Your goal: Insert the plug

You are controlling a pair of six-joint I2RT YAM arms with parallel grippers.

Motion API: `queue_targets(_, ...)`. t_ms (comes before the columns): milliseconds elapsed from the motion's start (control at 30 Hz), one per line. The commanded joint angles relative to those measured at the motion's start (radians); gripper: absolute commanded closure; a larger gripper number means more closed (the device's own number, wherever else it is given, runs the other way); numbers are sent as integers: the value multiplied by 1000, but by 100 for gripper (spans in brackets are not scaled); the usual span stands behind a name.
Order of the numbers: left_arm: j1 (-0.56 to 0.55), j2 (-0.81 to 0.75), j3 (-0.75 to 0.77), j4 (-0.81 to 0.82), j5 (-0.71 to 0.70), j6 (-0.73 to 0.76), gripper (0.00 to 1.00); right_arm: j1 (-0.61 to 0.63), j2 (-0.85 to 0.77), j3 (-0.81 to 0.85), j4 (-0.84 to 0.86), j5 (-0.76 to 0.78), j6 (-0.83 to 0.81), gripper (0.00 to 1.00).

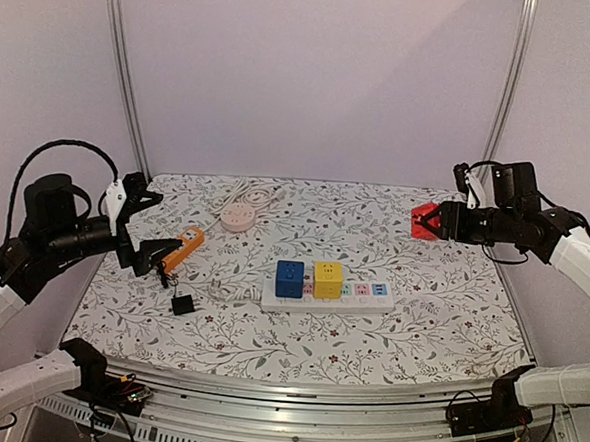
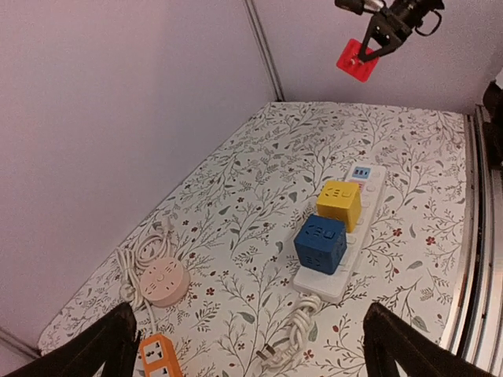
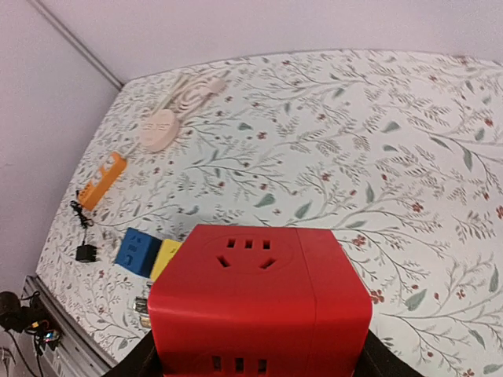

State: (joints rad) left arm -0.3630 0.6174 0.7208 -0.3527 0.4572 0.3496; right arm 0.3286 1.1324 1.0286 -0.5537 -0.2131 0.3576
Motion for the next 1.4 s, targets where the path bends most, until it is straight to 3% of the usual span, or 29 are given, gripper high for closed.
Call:
queue_targets(0, -217, 167, 160, -118, -24, 212, 1, 157, -90, 74, 171, -83, -67, 100)
queue_targets(200, -579, 505, 471, -96, -290, 370, 1, 359, -74, 166, 250, -31, -82, 100)
queue_targets(400, -739, 691, 601, 106, -441, 439, 0, 517, -57, 204, 309, 0, -150, 100)
queue_targets(733, -806, 823, 698, 244, -553, 508, 0, 558, -82, 202, 305, -14, -166, 100)
queue_targets(1233, -830, 914, 761, 297, -485, 655, 1, 568, -92, 201, 296, -22, -155, 100)
queue_targets(1367, -830, 933, 790, 296, -492, 661, 6, 572, -86, 204, 287, -27, -159, 100)
